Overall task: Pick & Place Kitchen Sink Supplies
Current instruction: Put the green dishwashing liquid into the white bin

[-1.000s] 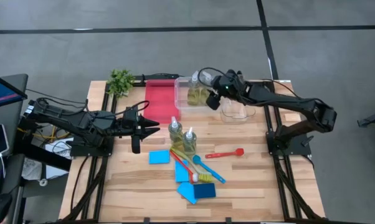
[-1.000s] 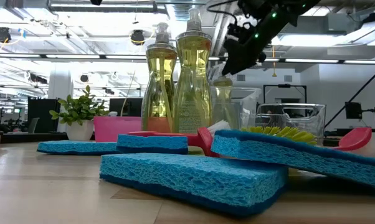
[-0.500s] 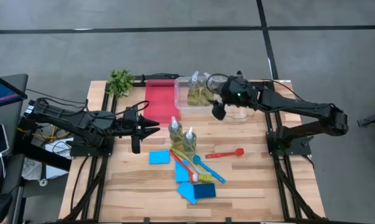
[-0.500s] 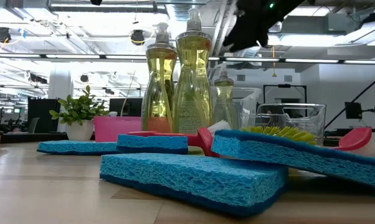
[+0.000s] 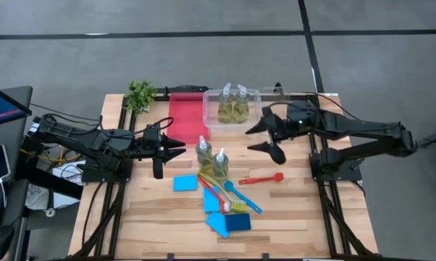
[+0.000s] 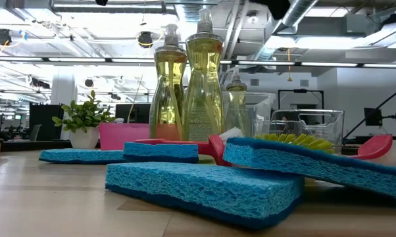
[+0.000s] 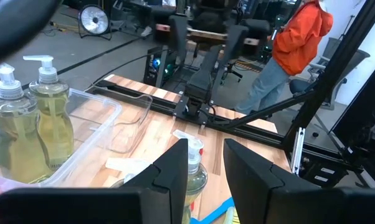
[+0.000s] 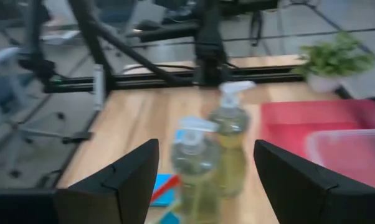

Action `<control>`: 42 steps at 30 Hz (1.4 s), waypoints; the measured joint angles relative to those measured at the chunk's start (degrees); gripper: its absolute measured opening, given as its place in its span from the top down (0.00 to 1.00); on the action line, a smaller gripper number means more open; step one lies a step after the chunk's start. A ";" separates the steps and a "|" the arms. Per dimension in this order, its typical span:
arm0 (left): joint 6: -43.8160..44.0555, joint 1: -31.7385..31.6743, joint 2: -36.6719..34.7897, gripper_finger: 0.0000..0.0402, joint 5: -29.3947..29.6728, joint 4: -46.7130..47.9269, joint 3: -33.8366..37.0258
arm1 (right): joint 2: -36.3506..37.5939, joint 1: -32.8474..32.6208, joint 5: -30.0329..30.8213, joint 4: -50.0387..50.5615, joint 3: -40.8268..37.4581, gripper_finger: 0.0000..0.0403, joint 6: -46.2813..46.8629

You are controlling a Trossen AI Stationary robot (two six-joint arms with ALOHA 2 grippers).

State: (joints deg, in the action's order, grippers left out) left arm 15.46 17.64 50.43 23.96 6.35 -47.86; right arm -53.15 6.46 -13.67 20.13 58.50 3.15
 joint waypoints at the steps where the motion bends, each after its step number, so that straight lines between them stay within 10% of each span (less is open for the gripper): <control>1: 0.00 -0.01 0.00 0.74 0.00 0.00 0.00 | 0.00 -0.89 0.00 -0.17 0.00 0.37 0.97; 18: 0.04 0.00 -0.01 0.74 -0.02 0.00 0.00 | -11.71 -9.88 0.29 -9.62 0.00 0.37 8.96; 31: 0.48 2.09 0.00 0.74 -0.06 0.02 0.00 | -16.46 -10.99 14.68 -9.79 0.00 0.37 11.76; 42: 0.46 6.45 0.00 0.74 -0.06 0.04 0.00 | -21.37 -11.69 15.58 -16.40 0.00 0.37 11.95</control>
State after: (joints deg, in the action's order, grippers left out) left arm 15.92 24.09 50.43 23.90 6.39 -47.86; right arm -74.51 -5.23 1.91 3.73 58.50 15.09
